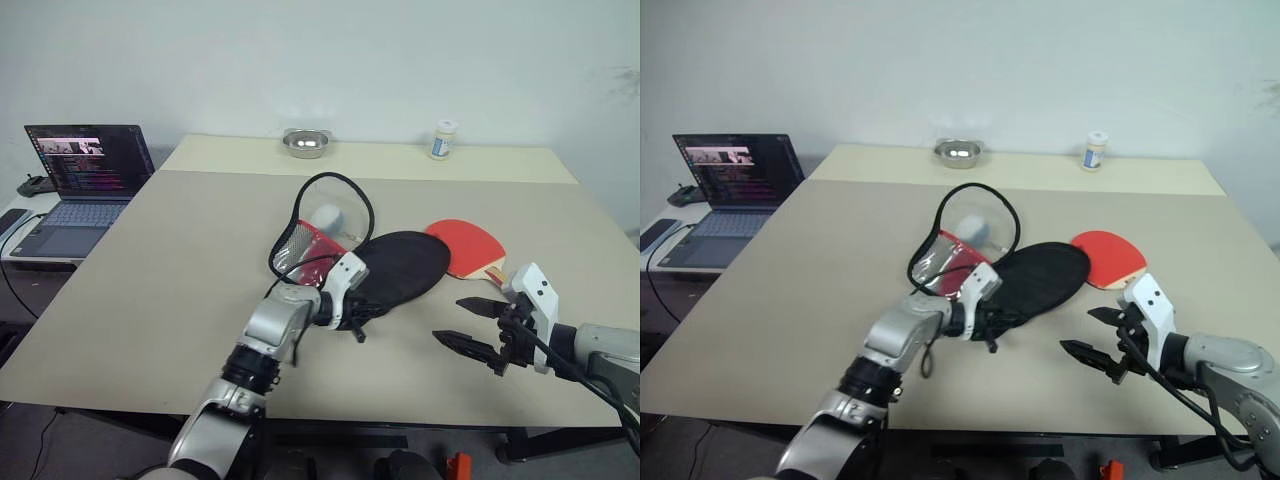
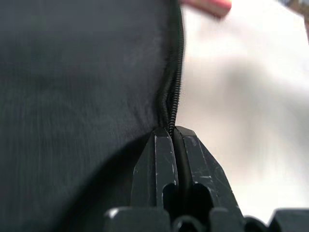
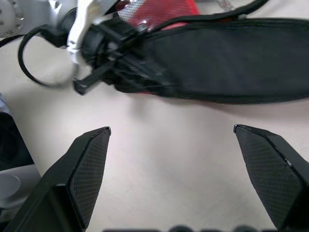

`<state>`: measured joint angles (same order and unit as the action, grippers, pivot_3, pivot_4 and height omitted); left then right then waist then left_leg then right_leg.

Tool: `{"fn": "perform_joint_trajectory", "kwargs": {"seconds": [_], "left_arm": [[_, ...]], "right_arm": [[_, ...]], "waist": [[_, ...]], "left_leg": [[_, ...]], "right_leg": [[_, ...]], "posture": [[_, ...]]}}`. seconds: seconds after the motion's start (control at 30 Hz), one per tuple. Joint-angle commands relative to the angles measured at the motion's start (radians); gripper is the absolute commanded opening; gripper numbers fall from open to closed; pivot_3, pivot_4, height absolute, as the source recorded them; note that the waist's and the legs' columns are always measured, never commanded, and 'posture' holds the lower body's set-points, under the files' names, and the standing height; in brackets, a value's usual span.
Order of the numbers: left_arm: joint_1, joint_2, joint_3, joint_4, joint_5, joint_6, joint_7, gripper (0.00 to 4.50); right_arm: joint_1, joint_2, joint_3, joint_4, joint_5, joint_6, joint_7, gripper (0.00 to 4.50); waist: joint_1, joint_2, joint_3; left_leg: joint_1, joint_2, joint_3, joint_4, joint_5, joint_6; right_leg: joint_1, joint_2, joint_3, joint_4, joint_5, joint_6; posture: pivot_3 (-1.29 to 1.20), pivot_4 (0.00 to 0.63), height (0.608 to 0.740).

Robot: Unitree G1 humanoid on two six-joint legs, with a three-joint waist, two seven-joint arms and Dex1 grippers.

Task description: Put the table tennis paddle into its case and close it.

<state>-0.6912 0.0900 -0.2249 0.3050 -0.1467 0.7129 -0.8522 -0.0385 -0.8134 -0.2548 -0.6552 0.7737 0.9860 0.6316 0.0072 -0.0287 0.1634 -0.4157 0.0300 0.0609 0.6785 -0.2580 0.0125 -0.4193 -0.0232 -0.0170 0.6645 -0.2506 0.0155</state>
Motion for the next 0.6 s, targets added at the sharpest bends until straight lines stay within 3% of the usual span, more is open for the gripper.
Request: {"fn": "perform_joint_trajectory", "kwargs": {"seconds": [0.03,0.13,0.23,0.57,0.6], "left_arm": [[-0.052,-0.079,0.011,0.055,-0.004,-0.054,0.085,0.02],[-0.055,-0.099,0.001,0.066,-0.009,-0.071,0.088,0.02],[-0.034,-0.084,-0.006,0.033,-0.024,-0.065,0.059,0.75],[0.012,-0.016,0.008,-0.04,-0.048,-0.083,0.028,4.4],[0.02,0.004,0.021,-0.057,-0.064,-0.072,0.01,4.49]], "right_arm": [[0.012,-0.014,-0.015,-0.023,-0.009,-0.035,0.01,4.5],[0.013,-0.008,-0.014,-0.02,-0.013,-0.041,-0.003,4.5],[0.012,0.001,-0.013,-0.011,-0.015,-0.042,-0.017,4.5],[-0.086,0.061,0.024,0.058,-0.015,-0.018,-0.093,4.5],[-0.116,0.084,0.042,0.08,-0.027,-0.007,-0.127,4.5]], "waist": [[0.0,0.0,0.0],[0.0,0.0,0.0],[-0.004,0.0,0.0],[-0.006,0.0,0.0],[-0.008,0.0,0.0]], "left_leg": [[0.0,0.0,0.0,0.0,0.0,0.0],[-0.001,0.0,0.0,0.0,0.0,0.0],[0.0,0.0,0.0,0.0,0.0,0.0],[0.0,0.0,0.0,0.0,0.0,0.0],[0.0,0.0,0.0,-0.001,0.0,0.0]], "right_leg": [[0.0,0.0,0.0,0.0,0.0,0.0],[0.0,0.0,0.0,-0.001,0.0,0.0],[0.0,0.0,0.001,0.0,0.0,0.0],[0.0,0.001,0.001,0.0,0.0,-0.001],[0.0,0.001,0.001,0.0,0.0,-0.001]], "posture": [[0.0,0.15,0.74],[0.0,0.15,0.74],[0.0,0.15,0.74],[0.0,0.15,0.74],[0.0,0.15,0.74]]}}
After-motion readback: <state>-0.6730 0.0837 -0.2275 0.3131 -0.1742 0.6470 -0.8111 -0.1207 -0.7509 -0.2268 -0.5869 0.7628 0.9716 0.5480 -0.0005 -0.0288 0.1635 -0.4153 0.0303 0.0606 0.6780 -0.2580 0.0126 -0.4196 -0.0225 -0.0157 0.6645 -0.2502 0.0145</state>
